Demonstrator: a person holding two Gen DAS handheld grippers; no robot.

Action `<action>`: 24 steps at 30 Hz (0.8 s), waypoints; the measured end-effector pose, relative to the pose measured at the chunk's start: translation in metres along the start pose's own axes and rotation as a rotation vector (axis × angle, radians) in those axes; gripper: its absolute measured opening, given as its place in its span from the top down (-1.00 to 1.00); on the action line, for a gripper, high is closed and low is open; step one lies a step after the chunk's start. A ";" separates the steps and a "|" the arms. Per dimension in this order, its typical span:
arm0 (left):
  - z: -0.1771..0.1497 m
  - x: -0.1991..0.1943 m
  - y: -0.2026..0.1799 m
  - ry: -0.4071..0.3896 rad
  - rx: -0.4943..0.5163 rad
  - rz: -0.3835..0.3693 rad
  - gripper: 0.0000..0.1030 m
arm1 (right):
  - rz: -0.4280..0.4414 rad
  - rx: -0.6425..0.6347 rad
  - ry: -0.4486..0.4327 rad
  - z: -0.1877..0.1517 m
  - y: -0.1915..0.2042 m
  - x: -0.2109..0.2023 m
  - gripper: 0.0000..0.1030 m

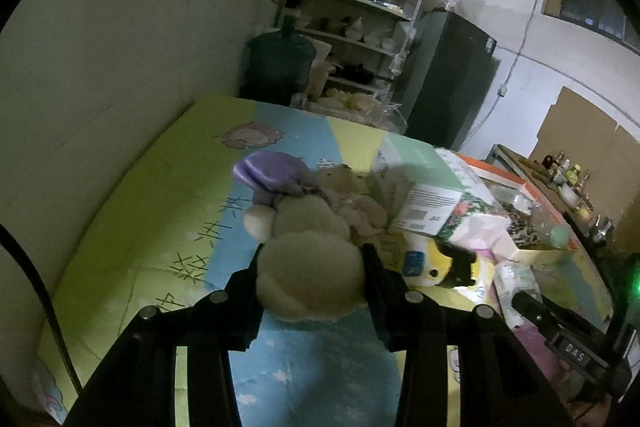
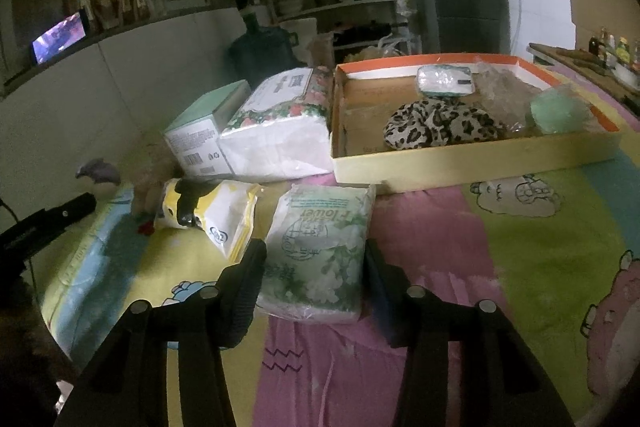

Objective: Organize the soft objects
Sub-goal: 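Grasp the cream plush bear with left gripper while right gripper grasps white 'Flower' package, then lift and carry the plush bear and 'Flower' package over the tray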

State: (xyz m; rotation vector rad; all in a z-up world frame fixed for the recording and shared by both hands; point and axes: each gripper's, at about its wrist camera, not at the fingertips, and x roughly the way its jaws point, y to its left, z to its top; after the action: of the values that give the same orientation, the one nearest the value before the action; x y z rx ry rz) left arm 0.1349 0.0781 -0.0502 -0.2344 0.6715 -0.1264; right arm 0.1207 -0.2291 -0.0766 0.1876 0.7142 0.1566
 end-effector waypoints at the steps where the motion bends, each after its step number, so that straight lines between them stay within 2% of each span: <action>1: 0.000 -0.001 -0.001 -0.001 0.002 -0.005 0.14 | 0.000 0.000 -0.005 0.001 0.000 -0.001 0.09; 13: 0.005 -0.016 -0.032 -0.035 0.052 -0.065 0.14 | 0.003 0.012 -0.047 0.003 -0.009 -0.022 0.10; 24: 0.013 -0.012 -0.073 -0.040 0.115 -0.150 0.14 | 0.003 0.022 -0.096 0.010 -0.020 -0.043 0.10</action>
State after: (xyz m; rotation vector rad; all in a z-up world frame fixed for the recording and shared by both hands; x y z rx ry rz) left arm 0.1303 0.0126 -0.0147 -0.1762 0.6044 -0.3021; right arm 0.0965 -0.2588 -0.0461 0.2155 0.6205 0.1415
